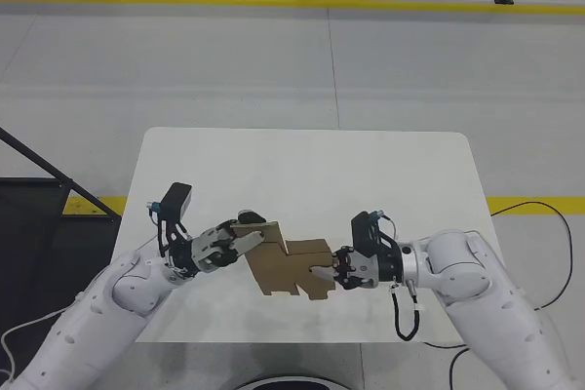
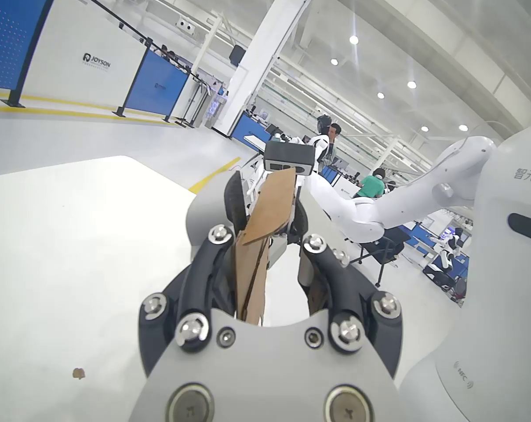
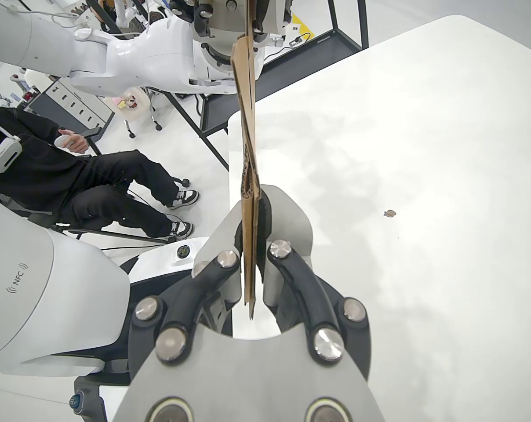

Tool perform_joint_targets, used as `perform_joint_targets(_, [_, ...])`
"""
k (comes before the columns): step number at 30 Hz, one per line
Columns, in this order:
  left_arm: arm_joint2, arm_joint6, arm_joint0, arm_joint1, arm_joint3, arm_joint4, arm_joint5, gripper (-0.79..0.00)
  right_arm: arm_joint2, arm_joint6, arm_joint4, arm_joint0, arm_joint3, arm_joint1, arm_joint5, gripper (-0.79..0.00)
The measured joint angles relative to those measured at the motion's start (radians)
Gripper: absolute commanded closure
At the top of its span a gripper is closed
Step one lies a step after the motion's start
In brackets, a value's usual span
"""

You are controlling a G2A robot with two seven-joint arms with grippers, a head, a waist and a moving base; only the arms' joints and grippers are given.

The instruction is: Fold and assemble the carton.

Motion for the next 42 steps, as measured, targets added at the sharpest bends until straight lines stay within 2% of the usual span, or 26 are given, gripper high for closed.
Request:
perform_joint_targets(6, [0.029,0.005,-0.013,0.016,0.016,-0.001,0.0,-0.336,-0.007,-0.004,0.012,0.008,0.005,0.003,-0.004,0.0])
perform_joint_targets(9, [0.043,0.02,-0.02,0.023,0.021,0.003,0.0,-0.302,-0.01,-0.006,0.014,0.01,0.007,0.005,-0.005,0.0])
perform_joint_targets(11, [0.05,0.031,-0.025,0.026,0.023,0.008,0.0,-0.185,-0.012,-0.006,0.015,0.011,0.007,0.006,-0.007,0.0])
perform_joint_targets(14, [0.064,0.051,-0.033,0.031,0.027,0.022,0.0,-0.083,-0.014,-0.008,0.016,0.013,0.009,0.008,-0.008,0.0])
perform_joint_targets(15, [0.07,0.061,-0.037,0.034,0.029,0.027,0.0,0.0,-0.015,-0.009,0.016,0.013,0.009,0.009,-0.008,0.0])
perform_joint_targets(20, [0.096,0.096,-0.051,0.043,0.037,0.055,0.0,0.0,-0.018,-0.012,0.017,0.014,0.011,0.012,-0.009,0.0])
perform_joint_targets(21, [0.102,0.108,-0.055,0.046,0.04,0.064,0.0,0.0,-0.019,-0.012,0.017,0.015,0.011,0.013,-0.009,-0.055])
perform_joint_targets(22, [0.105,0.118,-0.057,0.047,0.042,0.072,0.0,0.0,-0.02,-0.013,0.017,0.016,0.012,0.014,-0.009,-0.308])
perform_joint_targets(23, [0.109,0.13,-0.06,0.049,0.045,0.081,0.0,0.0,-0.021,-0.013,0.016,0.016,0.012,0.014,-0.009,-0.751])
perform_joint_targets(24, [0.111,0.149,-0.063,0.052,0.05,0.097,0.0,0.0,-0.023,-0.013,0.013,0.017,0.012,0.015,-0.008,-0.785])
perform_joint_targets(36, [0.157,0.47,-0.087,0.071,0.098,0.392,0.0,0.0,-0.01,-0.051,-0.006,-0.005,-0.002,0.025,-0.01,-0.785])
perform_joint_targets(38, [0.167,0.521,-0.093,0.075,0.109,0.435,0.0,0.0,0.0,-0.07,-0.029,-0.014,-0.015,0.026,0.007,-0.785])
perform_joint_targets(42, [0.178,0.623,-0.106,0.082,0.143,0.541,0.0,0.0,0.032,-0.15,-0.154,-0.062,-0.076,0.028,0.108,-0.785])
